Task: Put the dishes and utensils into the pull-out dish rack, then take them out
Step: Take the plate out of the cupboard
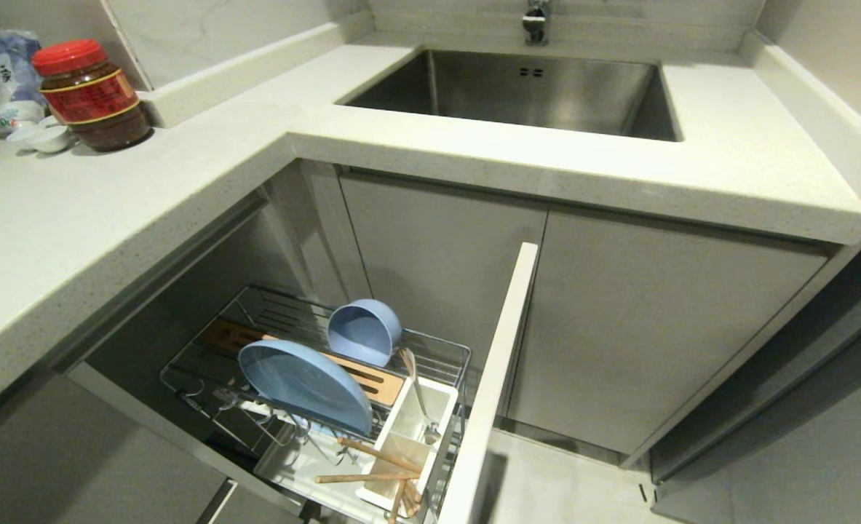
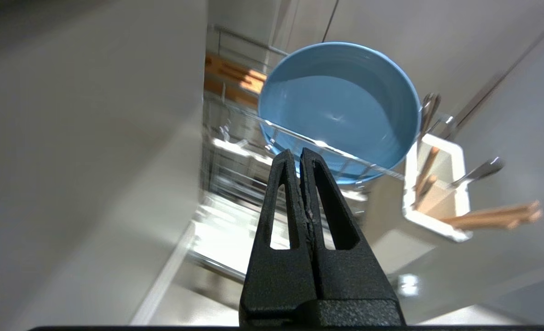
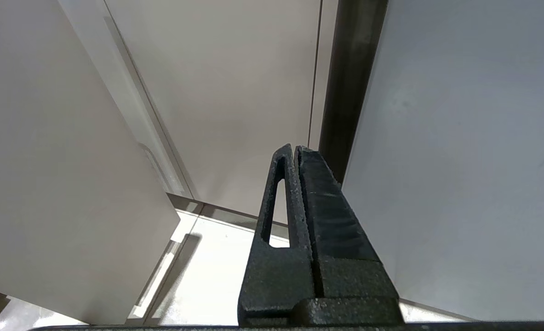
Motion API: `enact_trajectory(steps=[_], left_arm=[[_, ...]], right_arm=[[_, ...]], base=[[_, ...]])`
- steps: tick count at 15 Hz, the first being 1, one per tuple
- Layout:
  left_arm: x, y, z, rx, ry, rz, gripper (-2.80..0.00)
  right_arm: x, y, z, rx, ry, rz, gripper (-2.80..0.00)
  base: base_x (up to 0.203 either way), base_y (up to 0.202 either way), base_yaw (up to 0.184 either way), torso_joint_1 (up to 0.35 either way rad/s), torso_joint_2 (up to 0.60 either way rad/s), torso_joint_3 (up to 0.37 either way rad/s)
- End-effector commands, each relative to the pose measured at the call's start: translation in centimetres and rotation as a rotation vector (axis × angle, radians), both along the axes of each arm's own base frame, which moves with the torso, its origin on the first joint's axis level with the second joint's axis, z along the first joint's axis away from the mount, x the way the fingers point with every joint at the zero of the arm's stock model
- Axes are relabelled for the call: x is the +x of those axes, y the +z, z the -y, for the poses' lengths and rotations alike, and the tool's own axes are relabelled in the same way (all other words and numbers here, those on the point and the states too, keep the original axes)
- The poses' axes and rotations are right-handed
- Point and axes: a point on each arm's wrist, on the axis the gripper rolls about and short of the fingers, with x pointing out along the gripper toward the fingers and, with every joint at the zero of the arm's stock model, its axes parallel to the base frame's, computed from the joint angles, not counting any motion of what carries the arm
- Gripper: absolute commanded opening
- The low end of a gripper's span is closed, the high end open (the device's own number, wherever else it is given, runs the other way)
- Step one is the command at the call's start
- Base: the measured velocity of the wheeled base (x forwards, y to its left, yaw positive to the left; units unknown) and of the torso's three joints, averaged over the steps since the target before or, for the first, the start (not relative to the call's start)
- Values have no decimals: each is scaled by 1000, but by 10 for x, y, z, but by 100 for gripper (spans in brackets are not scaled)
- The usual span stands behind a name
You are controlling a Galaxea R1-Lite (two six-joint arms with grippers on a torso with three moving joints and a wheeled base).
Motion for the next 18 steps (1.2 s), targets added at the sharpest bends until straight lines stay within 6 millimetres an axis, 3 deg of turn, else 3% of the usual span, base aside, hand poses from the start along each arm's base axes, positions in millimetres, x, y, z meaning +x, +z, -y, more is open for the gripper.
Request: enact_trajectory(steps=[1,8,18], left_arm=[[1,-2,0,125,-11,-5,-280],[1,-7,1,317,-15,-42,-280],[1,-7,1,293,-23,-43,-280]], right_arm=[[2,-7,0,0,0,-24,-280],[2,-7,0,0,0,-24,-280],[2,-7,0,0,0,-24,-280]], base=[[0,0,0,0,0,0],[0,0,0,0,0,0],[0,0,0,0,0,0]])
